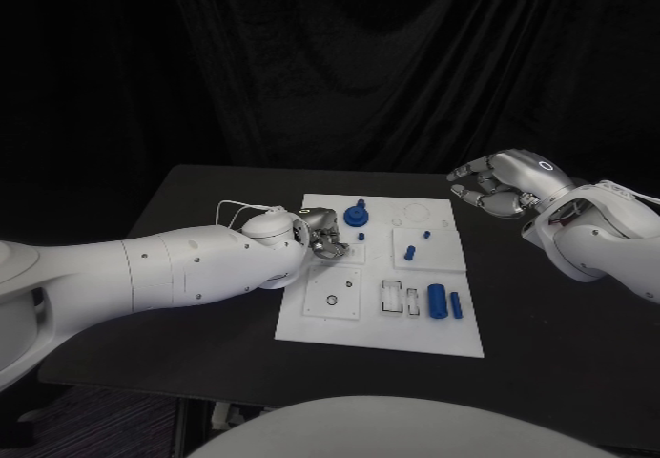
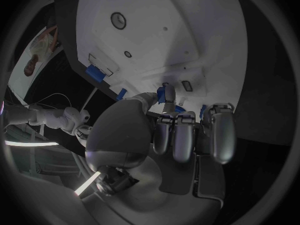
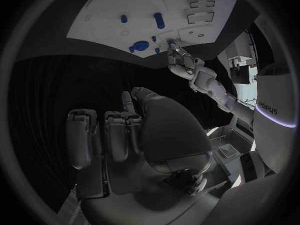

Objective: Assemble the parts on the task board

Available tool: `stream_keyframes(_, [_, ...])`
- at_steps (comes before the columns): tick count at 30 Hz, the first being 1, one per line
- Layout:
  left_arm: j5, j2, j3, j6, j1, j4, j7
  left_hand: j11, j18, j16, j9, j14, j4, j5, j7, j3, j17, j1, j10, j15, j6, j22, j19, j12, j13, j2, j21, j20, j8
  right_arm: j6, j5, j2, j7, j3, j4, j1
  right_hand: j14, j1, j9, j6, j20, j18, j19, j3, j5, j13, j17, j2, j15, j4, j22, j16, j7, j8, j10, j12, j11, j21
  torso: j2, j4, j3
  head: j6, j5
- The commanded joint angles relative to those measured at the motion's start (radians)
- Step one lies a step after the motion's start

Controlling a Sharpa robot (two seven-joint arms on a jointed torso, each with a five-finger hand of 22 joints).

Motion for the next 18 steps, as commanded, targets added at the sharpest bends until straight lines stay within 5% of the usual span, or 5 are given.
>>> stream_keyframes(1, [-0.002, -0.008, 0.001, -0.056, -0.002, 0.015, 0.034, 0.000, -0.003, 0.003, 0.005, 0.102, -0.058, 0.003, 0.001, 0.070, 0.263, -0.006, 0.098, -0.003, -0.004, 0.208, 0.016, 0.004, 0.263, -0.014, -0.001, -0.003, 0.006, 0.003, -0.002, -0.004, -0.013, 0.001, 0.004, -0.002, 0.103, -0.002, -0.001, 0.005, 0.007, -0.003, 0.078, 0.007, 0.004, 0.263, 0.263, -0.008, 0.007, -0.002, 0.246, 0.003, 0.000, 0.002, 0.106, 0.003, 0.008, -0.007, 0.000, 0.0013, -0.0006, 0.000, -0.006])
stream_keyframes(12, [0.038, -0.040, 0.001, -0.081, 0.004, 0.041, 0.075, 0.000, -0.002, 0.003, 0.012, 0.102, -0.073, -0.020, 0.000, 0.107, 0.263, -0.028, 0.098, -0.003, -0.004, 0.207, 0.015, 0.004, 0.263, -0.035, -0.004, -0.003, 0.011, 0.006, -0.002, -0.006, -0.020, 0.001, 0.004, -0.002, 0.103, -0.002, -0.001, 0.005, 0.007, -0.003, 0.077, 0.008, 0.005, 0.263, 0.263, -0.008, 0.007, -0.003, 0.246, 0.003, 0.001, 0.002, 0.106, 0.003, 0.009, -0.008, 0.001, -0.0008, -0.0004, 0.000, -0.004])
stream_keyframes(18, [0.177, -0.051, 0.001, -0.033, 0.024, 0.029, 0.109, 0.000, -0.002, 0.003, 0.013, 0.102, -0.071, -0.030, 0.001, 0.114, 0.263, -0.039, 0.098, -0.003, -0.004, 0.207, 0.014, 0.004, 0.263, -0.038, -0.004, -0.003, 0.012, 0.008, -0.002, -0.004, -0.022, 0.001, 0.001, -0.002, 0.103, -0.002, -0.001, 0.005, 0.007, -0.003, 0.077, 0.008, 0.005, 0.263, 0.263, -0.008, 0.007, -0.003, 0.246, 0.003, 0.001, 0.002, 0.106, 0.003, 0.009, -0.008, 0.000, -0.0003, 0.0002, 0.000, -0.005])
